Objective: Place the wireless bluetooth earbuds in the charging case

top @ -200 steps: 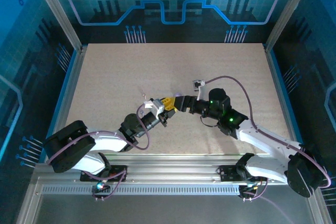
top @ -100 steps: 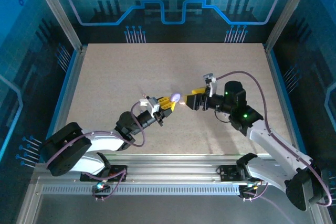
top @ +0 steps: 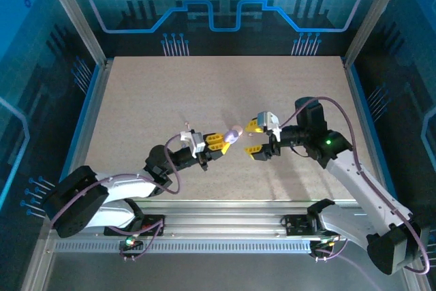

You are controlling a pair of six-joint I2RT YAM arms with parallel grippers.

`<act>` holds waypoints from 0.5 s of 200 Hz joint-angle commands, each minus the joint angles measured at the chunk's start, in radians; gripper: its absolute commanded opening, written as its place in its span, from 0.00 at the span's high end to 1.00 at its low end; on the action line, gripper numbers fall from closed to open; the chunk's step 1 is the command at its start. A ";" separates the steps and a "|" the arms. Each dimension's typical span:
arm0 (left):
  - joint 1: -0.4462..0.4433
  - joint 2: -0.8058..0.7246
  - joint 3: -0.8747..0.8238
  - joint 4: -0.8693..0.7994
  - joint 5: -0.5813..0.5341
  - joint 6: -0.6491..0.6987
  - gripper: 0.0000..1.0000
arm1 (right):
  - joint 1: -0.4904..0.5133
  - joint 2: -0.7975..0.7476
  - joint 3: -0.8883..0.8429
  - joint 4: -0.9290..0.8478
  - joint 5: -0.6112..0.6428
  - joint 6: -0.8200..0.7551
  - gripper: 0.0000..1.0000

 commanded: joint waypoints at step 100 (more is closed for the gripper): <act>0.011 -0.048 0.015 -0.025 0.083 0.032 0.85 | 0.001 0.259 0.241 -0.329 -0.247 -0.362 0.37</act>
